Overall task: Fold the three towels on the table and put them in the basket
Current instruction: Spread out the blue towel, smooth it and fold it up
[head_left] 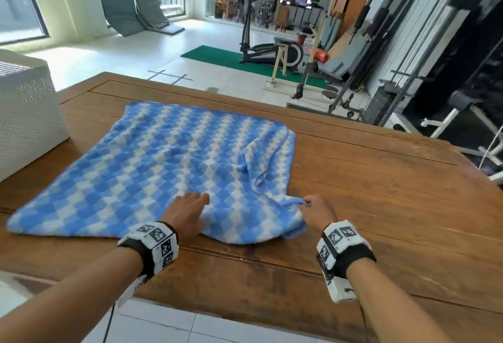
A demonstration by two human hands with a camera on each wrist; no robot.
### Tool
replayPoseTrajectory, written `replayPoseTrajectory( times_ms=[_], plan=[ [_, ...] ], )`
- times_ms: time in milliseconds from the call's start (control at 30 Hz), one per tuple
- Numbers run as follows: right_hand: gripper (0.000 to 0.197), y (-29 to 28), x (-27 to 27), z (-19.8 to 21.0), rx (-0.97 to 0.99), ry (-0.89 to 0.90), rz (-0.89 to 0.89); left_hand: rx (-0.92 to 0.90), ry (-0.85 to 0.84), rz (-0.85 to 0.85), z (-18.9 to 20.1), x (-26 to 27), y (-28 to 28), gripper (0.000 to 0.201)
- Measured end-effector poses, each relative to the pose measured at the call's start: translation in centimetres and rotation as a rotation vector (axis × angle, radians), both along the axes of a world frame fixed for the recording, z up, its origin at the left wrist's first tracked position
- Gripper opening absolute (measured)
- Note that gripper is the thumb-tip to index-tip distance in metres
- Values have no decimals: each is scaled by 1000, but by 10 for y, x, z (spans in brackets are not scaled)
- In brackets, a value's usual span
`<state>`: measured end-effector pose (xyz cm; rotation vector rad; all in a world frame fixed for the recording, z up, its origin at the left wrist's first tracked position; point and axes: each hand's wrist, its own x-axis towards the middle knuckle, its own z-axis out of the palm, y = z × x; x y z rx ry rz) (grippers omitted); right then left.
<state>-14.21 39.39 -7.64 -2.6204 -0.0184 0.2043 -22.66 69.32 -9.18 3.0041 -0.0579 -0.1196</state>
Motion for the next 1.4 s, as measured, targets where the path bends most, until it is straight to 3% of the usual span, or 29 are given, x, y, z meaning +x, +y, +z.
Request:
replayPoseTrajectory(
  times_ms=[67, 133, 233, 333, 433, 500, 600, 667, 700, 767, 867, 967, 1100, 1167, 1300, 1333, 1400],
  plan=[
    [24, 2, -6, -11, 147, -57, -61, -68, -30, -147, -2, 0, -20, 50],
    [29, 9, -11, -17, 483, -97, -149, -92, -10, -218, -8, 4, -42, 59],
    [34, 18, -20, -16, 832, -10, -216, 88, 126, -241, -23, 9, -69, 49],
    [34, 6, -21, -17, 905, 80, -228, 175, 138, -213, -34, 7, -78, 28],
    [29, -13, -21, -19, 733, 67, -213, -15, 42, -176, -26, 5, -71, 21],
    [23, -17, -26, -20, 667, 111, -155, -122, -46, -170, -14, 5, -62, 33],
    [21, -6, -31, -15, 914, 102, -175, -77, -67, -162, -1, 2, -47, 42],
    [19, 11, -31, -1, 1125, 83, -173, 0, 33, -132, 2, 0, -40, 43],
    [18, 21, -31, 4, 1115, 73, -128, 5, 88, -115, 4, 0, -38, 42],
    [17, 39, -29, 12, 919, 69, 19, -39, 146, -96, 8, 1, -37, 38],
    [18, 49, -30, 15, 715, 110, 159, -78, 111, -63, 10, 1, -39, 21],
    [19, 32, -24, -2, 535, 126, 224, -42, 57, 55, 11, -2, -29, 10],
    [17, 10, -20, -21, 120, 60, 157, 148, 42, 94, 11, -3, -21, 17],
    [16, 16, -23, -17, 247, -22, 71, 130, 36, 79, 9, -4, -26, 21],
    [17, 40, -33, 1, 901, 36, -132, 21, 6, 92, 8, -5, -30, 30],
    [17, 43, -33, 4, 937, 61, -127, 1, -10, 105, 9, -5, -29, 28],
    [14, 44, -36, 12, 818, 104, -21, -78, -61, 157, 13, -3, -28, 26]
  ],
)
